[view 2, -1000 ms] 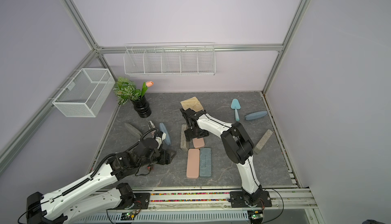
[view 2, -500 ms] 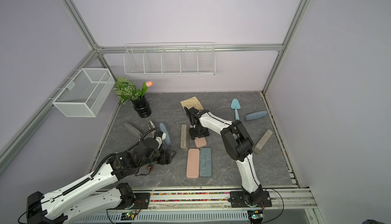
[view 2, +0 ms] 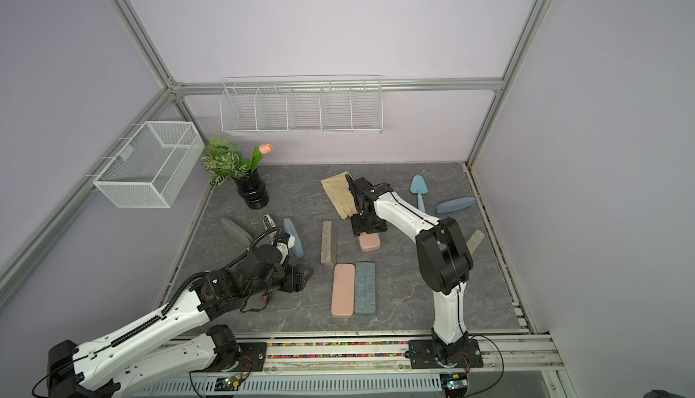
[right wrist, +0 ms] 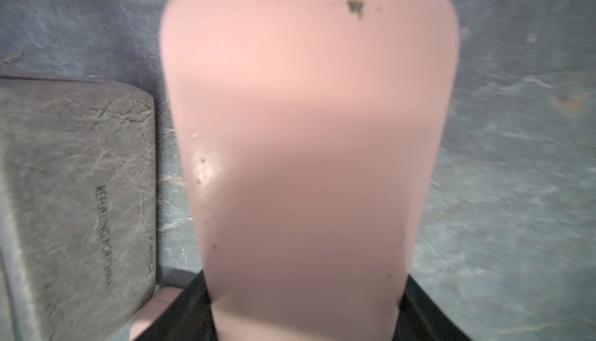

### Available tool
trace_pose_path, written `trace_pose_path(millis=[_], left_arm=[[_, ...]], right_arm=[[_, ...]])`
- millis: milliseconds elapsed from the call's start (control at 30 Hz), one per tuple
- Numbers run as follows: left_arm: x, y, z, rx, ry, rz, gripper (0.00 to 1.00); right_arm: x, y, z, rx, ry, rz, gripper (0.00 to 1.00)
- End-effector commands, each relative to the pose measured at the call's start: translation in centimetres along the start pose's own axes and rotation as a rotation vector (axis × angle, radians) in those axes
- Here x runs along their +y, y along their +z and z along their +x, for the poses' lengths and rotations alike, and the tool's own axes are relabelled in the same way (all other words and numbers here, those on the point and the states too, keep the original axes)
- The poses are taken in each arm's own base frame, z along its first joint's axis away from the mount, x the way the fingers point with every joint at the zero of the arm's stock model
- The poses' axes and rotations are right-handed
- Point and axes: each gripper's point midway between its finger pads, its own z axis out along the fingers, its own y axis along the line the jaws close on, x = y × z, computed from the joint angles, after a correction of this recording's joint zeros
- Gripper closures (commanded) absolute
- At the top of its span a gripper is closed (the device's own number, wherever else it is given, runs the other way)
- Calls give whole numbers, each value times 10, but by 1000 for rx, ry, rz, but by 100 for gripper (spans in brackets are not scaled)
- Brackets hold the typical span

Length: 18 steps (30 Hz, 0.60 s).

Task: Close the glasses case
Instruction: Pick up the glasses case at the center of the board, then place the glasses case at the center of the board.

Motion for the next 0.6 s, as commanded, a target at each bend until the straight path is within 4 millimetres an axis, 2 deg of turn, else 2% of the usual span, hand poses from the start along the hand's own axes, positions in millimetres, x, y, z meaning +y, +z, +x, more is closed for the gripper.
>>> trace_pose_path(millis=[0, 233, 367, 567], left_arm=[[6, 0, 4, 4, 0, -22, 26], [3, -1, 3, 5, 0, -10, 26], [2, 0, 4, 11, 6, -4, 26], [3, 3, 5, 19, 8, -11, 26]], right_arm=[[-29, -14, 30, 32, 21, 69, 45], [-52, -14, 106, 67, 138, 78, 45], [-59, -15, 137, 65, 199, 70, 44], [-54, -7, 177, 80, 252, 44, 44]])
